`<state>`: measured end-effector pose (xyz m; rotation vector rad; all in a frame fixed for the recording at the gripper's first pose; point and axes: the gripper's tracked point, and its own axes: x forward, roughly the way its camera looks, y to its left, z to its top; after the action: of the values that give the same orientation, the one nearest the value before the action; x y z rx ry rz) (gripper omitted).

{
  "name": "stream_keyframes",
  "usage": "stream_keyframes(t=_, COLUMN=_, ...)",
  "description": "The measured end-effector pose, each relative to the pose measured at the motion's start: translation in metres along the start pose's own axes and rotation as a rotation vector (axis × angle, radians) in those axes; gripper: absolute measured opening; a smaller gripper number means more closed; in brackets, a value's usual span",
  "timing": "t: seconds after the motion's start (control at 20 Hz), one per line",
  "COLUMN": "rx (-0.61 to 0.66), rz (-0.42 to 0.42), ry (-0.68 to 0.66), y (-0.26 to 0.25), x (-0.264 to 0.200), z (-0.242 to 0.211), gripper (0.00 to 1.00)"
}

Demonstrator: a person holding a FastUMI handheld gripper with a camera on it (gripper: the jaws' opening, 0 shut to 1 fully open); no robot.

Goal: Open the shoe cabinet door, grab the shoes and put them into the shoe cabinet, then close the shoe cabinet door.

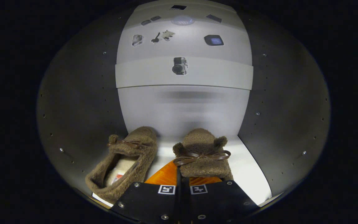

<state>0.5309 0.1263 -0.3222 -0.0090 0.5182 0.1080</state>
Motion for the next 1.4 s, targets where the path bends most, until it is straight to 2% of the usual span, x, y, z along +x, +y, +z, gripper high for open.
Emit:
stream_keyframes(t=0.35, rx=0.027, rz=-0.008, ry=0.016, y=-0.003, x=0.017, z=-0.002, gripper=0.04)
stream_keyframes(t=0.55, rx=0.068, rz=-0.012, ry=0.054, y=0.0, x=0.01, z=-0.007, gripper=0.15)
stream_keyframes(t=0.65, rx=0.046, rz=-0.02, ry=0.052, y=0.002, x=0.001, z=-0.007, gripper=0.31)
stream_keyframes(t=0.7, rx=0.032, rz=-0.02, ry=0.046, y=0.004, x=-0.004, z=-0.006, gripper=0.45)
stream_keyframes(t=0.8, rx=-0.008, rz=-0.036, ry=0.033, y=0.006, x=-0.016, z=-0.004, gripper=0.58)
stream_keyframes(t=0.9, rx=-0.044, rz=-0.063, ry=0.021, y=0.003, x=-0.028, z=-0.003, gripper=0.66)
stream_keyframes(t=1.1, rx=-0.038, rz=-0.07, ry=0.018, y=0.001, x=-0.059, z=-0.011, gripper=0.81)
stream_keyframes(t=1.4, rx=-0.055, rz=-0.099, ry=-0.029, y=0.0, x=-0.117, z=-0.013, gripper=0.89)
